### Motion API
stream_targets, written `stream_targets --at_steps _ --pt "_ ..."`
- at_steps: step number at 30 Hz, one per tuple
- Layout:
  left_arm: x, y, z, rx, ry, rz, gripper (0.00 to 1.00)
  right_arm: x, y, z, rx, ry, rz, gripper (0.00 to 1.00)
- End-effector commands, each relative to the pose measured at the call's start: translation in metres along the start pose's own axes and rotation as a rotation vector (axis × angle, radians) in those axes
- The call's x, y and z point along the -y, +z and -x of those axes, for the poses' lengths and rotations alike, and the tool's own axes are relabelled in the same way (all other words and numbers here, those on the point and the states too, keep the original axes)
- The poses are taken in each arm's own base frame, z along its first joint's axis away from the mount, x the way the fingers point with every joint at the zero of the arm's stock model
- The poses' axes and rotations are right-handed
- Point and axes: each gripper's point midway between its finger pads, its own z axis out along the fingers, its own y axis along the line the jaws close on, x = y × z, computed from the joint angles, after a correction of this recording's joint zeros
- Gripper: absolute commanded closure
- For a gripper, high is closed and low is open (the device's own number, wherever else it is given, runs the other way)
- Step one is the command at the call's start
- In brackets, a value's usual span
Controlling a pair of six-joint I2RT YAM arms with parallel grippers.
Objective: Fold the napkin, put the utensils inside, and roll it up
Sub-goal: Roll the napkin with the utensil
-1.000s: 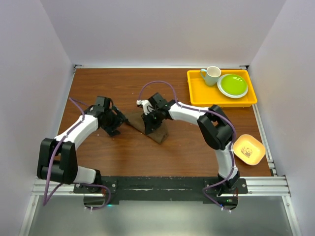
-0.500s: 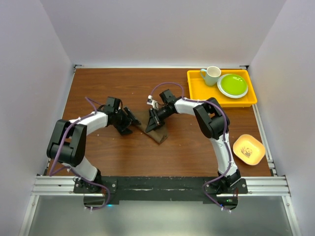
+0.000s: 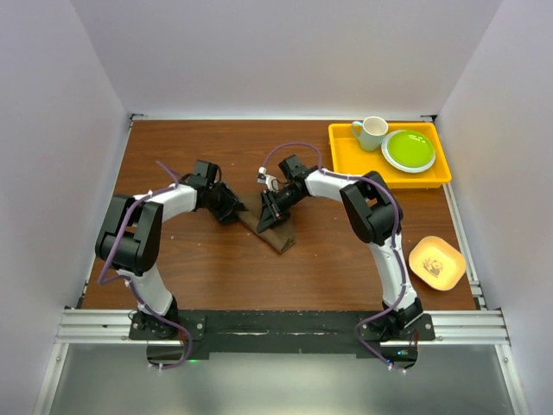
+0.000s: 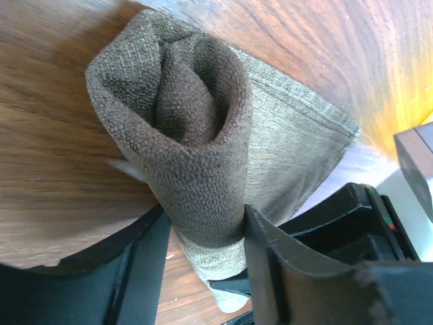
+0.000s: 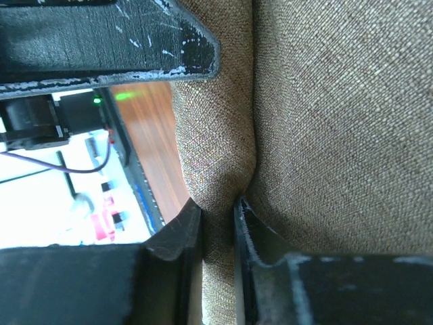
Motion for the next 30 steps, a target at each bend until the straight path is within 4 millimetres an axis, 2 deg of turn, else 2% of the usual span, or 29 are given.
stream_targets --at_steps 1,2,3,4,5,6,7,8,12,16,17,18,20,21,30 --pt "-0.023 0.005 -0.008 -0.012 -0.017 0.090 0.52 0.009 -0.019 0.007 0.026 -0.076 -0.189 0.72" --pt "-0.023 0.005 -0.008 -0.015 -0.015 0.086 0.54 -0.001 -0.028 0.013 0.053 -0.105 -0.203 0.68" --pt "-0.023 0.004 -0.010 -0.020 -0.018 0.088 0.55 -0.008 -0.033 0.018 0.082 -0.145 -0.210 0.58" --pt "-0.022 0.003 -0.010 -0.024 -0.019 0.083 0.58 -0.007 -0.035 0.017 0.096 -0.167 -0.246 0.53" --pt "-0.021 0.004 -0.011 -0.028 -0.020 0.080 0.59 -0.026 -0.045 0.022 0.135 -0.231 -0.259 0.49" --pt "-0.020 0.003 -0.011 -0.032 -0.019 0.078 0.60 -0.030 -0.048 0.024 0.151 -0.284 -0.279 0.46" --pt "-0.019 0.002 -0.011 -0.035 -0.016 0.074 0.61 -0.026 -0.050 0.023 0.160 -0.308 -0.328 0.43" --pt "-0.019 0.002 -0.012 -0.039 -0.011 0.077 0.62 -0.039 -0.054 0.023 0.177 -0.358 -0.346 0.42" --pt "-0.019 0.000 -0.015 -0.049 -0.014 0.074 0.65 -0.042 -0.055 0.025 0.218 -0.513 -0.545 0.36" --pt "-0.019 0.000 -0.017 -0.064 -0.022 0.072 0.66 -0.041 -0.041 0.024 0.216 -0.652 -0.734 0.33" --pt "-0.019 0.000 -0.018 -0.065 -0.023 0.074 0.66 -0.045 -0.031 0.021 0.206 -0.680 -0.759 0.18" --pt "-0.020 -0.001 -0.018 -0.067 -0.025 0.075 0.66 -0.039 -0.038 0.026 0.227 -0.685 -0.861 0.02" --pt "-0.020 -0.001 -0.018 -0.072 -0.031 0.074 0.66 -0.041 -0.026 0.022 0.219 -0.736 -0.913 0.02" --pt "-0.020 -0.001 -0.019 -0.076 -0.033 0.074 0.66 -0.042 -0.028 0.028 0.246 -0.762 -0.964 0.02" --pt "-0.021 -0.001 -0.021 -0.086 -0.048 0.076 0.67 -0.016 -0.008 0.019 0.218 -0.751 -1.044 0.02"
